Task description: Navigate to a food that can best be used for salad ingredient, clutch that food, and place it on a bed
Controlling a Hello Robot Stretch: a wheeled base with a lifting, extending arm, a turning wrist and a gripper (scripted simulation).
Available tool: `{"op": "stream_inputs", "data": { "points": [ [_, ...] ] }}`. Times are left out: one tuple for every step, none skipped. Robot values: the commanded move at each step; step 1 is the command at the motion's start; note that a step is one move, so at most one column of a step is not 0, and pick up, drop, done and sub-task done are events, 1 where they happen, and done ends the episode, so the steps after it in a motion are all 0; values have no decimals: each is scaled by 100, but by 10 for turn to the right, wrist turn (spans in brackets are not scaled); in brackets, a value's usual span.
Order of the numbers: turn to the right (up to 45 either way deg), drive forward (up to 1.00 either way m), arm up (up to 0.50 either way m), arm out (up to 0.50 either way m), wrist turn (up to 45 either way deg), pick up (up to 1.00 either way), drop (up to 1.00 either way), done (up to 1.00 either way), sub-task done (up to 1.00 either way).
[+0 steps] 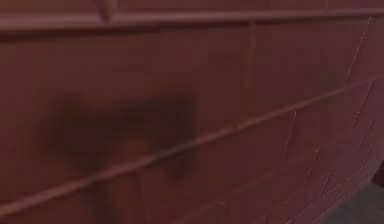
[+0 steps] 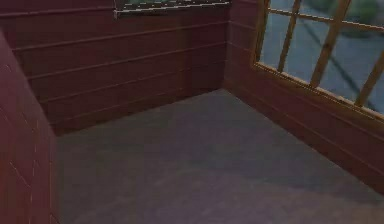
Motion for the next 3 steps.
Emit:
{"op": "stream_inputs", "data": {
  "points": [
    [450, 0, 0, 0, 0, 0, 0, 0, 0],
    [450, 0, 0, 0, 0, 0, 0, 0, 0],
    [450, 0, 0, 0, 0, 0, 0, 0, 0]
  ]
}}
